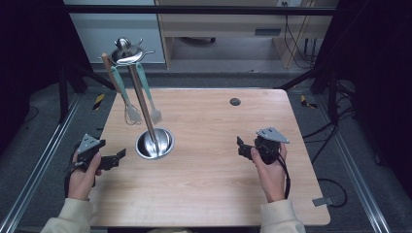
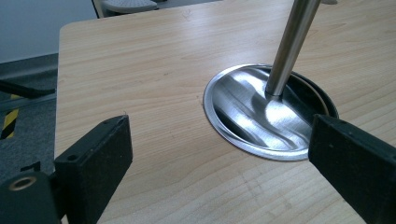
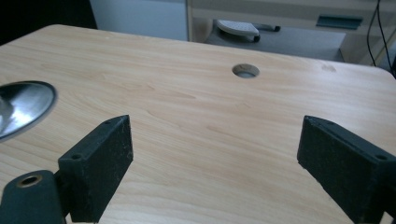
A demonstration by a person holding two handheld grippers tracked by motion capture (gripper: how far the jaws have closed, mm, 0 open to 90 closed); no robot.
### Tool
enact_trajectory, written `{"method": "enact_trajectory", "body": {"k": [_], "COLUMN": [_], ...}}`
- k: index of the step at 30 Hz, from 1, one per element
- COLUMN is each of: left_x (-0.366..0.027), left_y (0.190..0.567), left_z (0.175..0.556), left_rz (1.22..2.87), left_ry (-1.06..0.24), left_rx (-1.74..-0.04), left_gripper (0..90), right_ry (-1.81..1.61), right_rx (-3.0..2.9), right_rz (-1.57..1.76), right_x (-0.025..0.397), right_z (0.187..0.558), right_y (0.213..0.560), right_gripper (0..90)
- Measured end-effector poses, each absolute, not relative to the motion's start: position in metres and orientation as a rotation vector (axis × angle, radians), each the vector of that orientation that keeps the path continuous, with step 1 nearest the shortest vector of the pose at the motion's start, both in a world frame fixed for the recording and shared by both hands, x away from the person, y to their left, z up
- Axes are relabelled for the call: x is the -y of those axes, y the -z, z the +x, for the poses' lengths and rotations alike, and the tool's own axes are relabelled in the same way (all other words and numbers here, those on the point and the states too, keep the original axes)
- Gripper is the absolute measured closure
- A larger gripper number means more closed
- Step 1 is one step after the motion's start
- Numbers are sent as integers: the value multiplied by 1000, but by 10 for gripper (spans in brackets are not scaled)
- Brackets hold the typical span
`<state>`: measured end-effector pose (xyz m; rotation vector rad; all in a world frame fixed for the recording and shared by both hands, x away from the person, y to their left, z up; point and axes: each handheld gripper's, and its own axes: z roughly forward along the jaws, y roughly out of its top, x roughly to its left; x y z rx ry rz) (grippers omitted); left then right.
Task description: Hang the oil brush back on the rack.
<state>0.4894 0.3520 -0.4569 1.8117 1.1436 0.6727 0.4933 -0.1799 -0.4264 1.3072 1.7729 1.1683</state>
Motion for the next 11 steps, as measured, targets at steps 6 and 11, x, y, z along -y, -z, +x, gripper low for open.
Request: {"method": "enact_trajectory", "body": {"k": [6, 11], "left_x": [-352, -352], "left_y": [459, 459], "left_z": [492, 492], "left_rz": [1824, 1825], "left_ry": [-673, -673], "left_rx": [-1146, -1147], "left_gripper": [56, 55], "right_ry": [-1127, -1110], "right_rx": [-1767, -1767], "right_rz": [1348, 1400], "right_x": [193, 201], "right_z": [492, 491], "right_y": [448, 457], "right_gripper": [112, 118]}}
